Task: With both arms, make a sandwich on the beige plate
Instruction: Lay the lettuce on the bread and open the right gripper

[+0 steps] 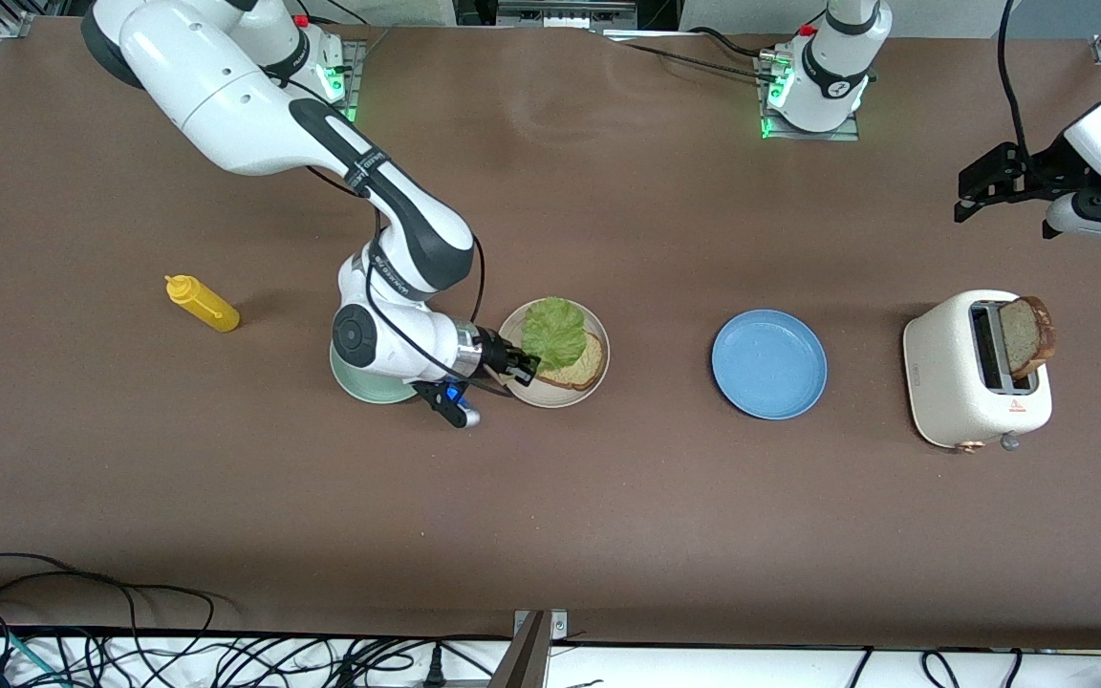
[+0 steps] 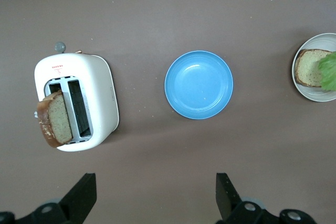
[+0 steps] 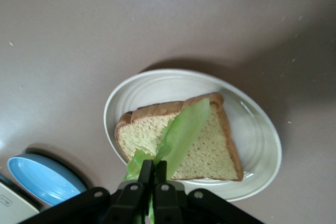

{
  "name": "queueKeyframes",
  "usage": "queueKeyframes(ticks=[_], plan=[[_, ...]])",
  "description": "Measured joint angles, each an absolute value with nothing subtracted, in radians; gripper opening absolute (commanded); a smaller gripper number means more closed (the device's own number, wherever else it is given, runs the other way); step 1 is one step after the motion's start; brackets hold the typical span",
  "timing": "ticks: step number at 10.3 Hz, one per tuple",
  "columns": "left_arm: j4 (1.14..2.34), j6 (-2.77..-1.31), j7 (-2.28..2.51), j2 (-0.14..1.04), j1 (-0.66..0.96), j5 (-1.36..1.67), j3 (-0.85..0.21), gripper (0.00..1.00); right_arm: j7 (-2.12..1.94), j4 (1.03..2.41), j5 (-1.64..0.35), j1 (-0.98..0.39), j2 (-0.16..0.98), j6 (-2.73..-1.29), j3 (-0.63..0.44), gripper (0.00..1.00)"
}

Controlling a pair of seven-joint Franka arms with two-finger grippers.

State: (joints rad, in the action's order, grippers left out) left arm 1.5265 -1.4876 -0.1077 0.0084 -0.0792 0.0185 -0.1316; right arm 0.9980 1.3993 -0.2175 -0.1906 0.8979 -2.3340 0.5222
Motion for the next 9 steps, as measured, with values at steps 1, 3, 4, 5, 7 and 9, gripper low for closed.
queueKeyframes(ticks=[1,3,4,5,7,9], plan=[[1.526,-1.488,-0.108,0.008,-0.097,0.027,-0.131,1.00,0.998,1.399,-0.217,-0.206,0.909,-2.347,0.522,0.26],[1.527,-1.488,-0.109,0.009,-0.113,0.048,-0.131,1.00,0.998,1.399,-0.217,-0.216,0.922,-2.357,0.522,0.68],[1.527,-1.488,-0.109,0.009,-0.113,0.048,-0.131,1.00,0.998,1.399,-0.217,-0.215,0.922,-2.357,0.521,0.97],[1.527,-1.487,-0.109,0.009,-0.113,0.048,-0.131,1.00,0.998,1.397,-0.217,-0.214,0.922,-2.358,0.521,1.00],[1.527,-1.481,-0.109,0.009,-0.113,0.048,-0.132,1.00,0.998,1.387,-0.211,-0.209,0.919,-2.361,0.521,1.00],[1.527,-1.471,-0.109,0.008,-0.113,0.048,-0.132,1.00,0.995,1.369,-0.194,-0.198,0.881,-2.314,0.518,1.00]])
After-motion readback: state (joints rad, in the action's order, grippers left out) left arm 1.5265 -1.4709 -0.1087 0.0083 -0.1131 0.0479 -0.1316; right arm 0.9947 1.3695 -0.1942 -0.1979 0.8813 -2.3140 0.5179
